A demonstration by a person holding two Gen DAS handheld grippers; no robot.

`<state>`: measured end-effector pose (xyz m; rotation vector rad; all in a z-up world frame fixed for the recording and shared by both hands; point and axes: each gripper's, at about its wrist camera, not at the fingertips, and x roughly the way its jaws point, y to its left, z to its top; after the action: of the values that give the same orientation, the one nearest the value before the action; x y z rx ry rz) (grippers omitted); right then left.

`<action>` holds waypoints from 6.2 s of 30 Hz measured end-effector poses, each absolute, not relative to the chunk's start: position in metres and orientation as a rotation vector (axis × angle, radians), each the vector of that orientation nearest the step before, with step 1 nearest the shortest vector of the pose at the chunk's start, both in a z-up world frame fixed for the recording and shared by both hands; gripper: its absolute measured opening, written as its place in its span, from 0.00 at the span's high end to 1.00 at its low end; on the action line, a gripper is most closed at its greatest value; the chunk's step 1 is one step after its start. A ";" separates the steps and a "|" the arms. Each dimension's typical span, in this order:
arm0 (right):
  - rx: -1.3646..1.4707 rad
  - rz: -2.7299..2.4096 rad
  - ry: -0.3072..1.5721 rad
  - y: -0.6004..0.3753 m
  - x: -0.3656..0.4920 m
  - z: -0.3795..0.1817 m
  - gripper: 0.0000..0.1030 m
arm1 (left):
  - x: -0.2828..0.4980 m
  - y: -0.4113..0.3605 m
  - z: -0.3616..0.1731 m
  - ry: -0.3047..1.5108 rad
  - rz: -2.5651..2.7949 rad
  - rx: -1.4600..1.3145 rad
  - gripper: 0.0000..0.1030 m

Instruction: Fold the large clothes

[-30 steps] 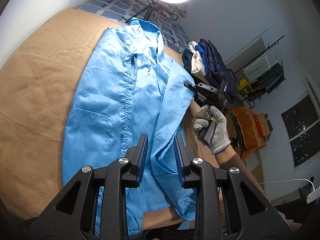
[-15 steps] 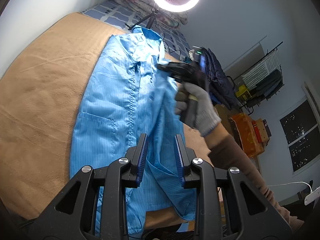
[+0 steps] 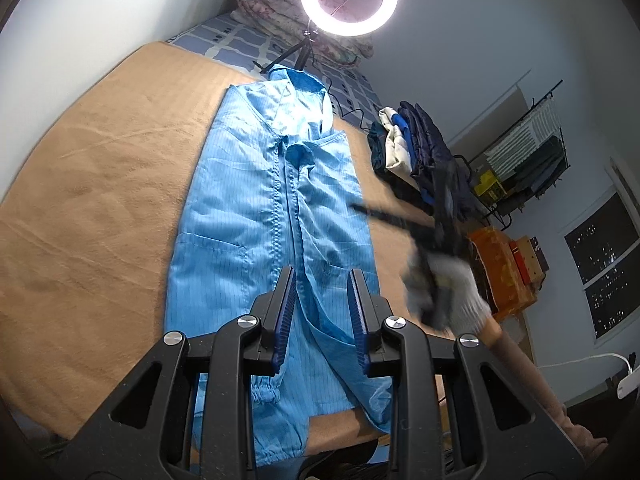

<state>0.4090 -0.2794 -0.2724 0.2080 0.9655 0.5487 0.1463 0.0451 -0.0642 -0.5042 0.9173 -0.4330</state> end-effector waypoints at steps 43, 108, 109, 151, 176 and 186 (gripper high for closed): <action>0.541 0.602 1.115 -0.361 0.194 -0.355 0.47 | 0.140 0.108 -0.244 1.248 -0.395 -0.816 0.52; 0.631 0.578 1.001 -0.358 0.331 -0.276 0.99 | 0.286 0.069 -0.171 1.155 -0.430 -0.801 0.95; 0.627 0.567 1.016 -0.358 0.337 -0.280 0.99 | 0.291 0.067 -0.177 1.165 -0.419 -0.801 0.95; 0.360 0.774 1.102 -0.346 0.333 -0.275 0.89 | 0.286 0.095 -0.206 1.249 -0.629 -0.875 0.57; 0.251 0.622 0.994 -0.351 0.406 -0.280 0.67 | 0.322 0.108 -0.214 1.135 -0.455 -0.765 0.57; 0.102 0.557 1.000 -0.324 0.415 -0.289 0.62 | 0.317 0.095 -0.213 1.113 -0.364 -0.591 0.54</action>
<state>0.4152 -0.3242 -0.2887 0.1022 1.0001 0.5573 0.3173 0.0951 -0.2126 -0.5907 1.1129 -0.3639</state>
